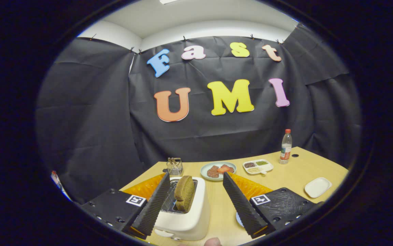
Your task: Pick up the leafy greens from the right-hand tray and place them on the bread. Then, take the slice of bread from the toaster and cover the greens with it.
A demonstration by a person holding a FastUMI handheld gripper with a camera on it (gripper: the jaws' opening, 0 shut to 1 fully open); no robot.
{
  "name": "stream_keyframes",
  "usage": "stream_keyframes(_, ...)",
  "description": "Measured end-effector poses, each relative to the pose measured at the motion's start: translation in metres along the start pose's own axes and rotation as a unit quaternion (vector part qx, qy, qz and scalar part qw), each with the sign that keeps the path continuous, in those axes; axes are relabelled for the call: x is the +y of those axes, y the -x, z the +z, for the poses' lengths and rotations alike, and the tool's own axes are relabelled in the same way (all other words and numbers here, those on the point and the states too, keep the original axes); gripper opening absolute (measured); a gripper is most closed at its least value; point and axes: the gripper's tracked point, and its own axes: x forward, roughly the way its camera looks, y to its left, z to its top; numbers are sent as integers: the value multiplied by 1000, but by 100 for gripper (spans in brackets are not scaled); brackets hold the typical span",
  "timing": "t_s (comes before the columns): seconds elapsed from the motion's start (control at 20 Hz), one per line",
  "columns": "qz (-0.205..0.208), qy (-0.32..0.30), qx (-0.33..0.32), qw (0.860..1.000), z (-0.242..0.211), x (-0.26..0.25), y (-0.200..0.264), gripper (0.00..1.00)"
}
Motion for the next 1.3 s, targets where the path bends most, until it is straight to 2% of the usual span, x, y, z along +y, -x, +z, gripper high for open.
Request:
stream_keyframes(0.2,-14,13,38,999,-31,8,-27,96)
stream_keyframes(0.3,-15,10,52,998,-38,13,-37,92)
stream_keyframes(0.45,-18,2,74,997,-49,15,-43,76)
stream_keyframes(0.8,-29,-8,84,996,-48,13,-47,21)
stream_keyframes(0.95,-27,-10,76,997,-38,14,-41,10)
stream_keyframes(1.3,4,-38,21,999,23,18,-12,10)
